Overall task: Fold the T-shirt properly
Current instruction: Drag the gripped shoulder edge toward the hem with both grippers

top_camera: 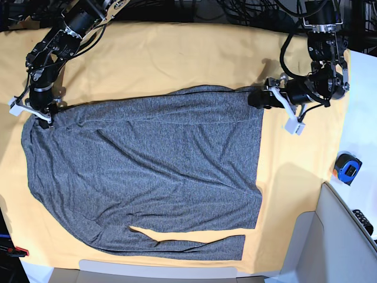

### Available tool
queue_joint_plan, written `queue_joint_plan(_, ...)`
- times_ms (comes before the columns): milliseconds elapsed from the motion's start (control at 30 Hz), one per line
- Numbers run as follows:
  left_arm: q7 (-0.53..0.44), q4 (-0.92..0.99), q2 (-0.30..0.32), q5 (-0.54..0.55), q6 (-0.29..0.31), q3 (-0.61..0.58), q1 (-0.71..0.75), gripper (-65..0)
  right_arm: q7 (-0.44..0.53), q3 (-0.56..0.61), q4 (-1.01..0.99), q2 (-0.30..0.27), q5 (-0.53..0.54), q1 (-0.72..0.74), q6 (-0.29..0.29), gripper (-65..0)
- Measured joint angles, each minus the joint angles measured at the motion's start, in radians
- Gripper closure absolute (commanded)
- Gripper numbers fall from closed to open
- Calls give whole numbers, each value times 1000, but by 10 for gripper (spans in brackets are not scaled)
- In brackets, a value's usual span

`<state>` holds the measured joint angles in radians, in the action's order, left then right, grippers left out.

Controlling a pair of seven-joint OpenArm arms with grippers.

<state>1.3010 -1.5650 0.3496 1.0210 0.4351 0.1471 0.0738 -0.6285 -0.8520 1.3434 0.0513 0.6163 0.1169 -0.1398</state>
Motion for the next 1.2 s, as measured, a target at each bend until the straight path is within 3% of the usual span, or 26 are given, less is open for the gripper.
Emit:
queue_joint_plan(300,-3,1,23,-1,-1,4,4,-244,0,0,-7,-4,-1,2,-6,0)
queue_joint_plan(433,-2,1,22,1,-74,4,39,-245,1,0,-7,-4,-1,2,-6,0)
queue_joint_plan(600,-4,3,23,-4,-115,2,45,-245,1,1,-7,-4,-1,2,-6,0)
queue_joint_plan(733,-12,3,23,2,-121,2,68,-245,1,1,-7,-4,0,0,-10,0)
queue_joint_plan(933,-20,-6,10,-122,-112,2,54,-245,1,1,-7,-4,0,-1,-10,0)
queue_joint_plan(1033,-25,-6,5,-128,-113,2,54,-245,1,1,-7,-4,0,-1,-10,0)
queue_joint_plan(1200,-26,-6,-43,-140,-111,6,50,-245,1,1,-7,-4,0,-1,-11,0)
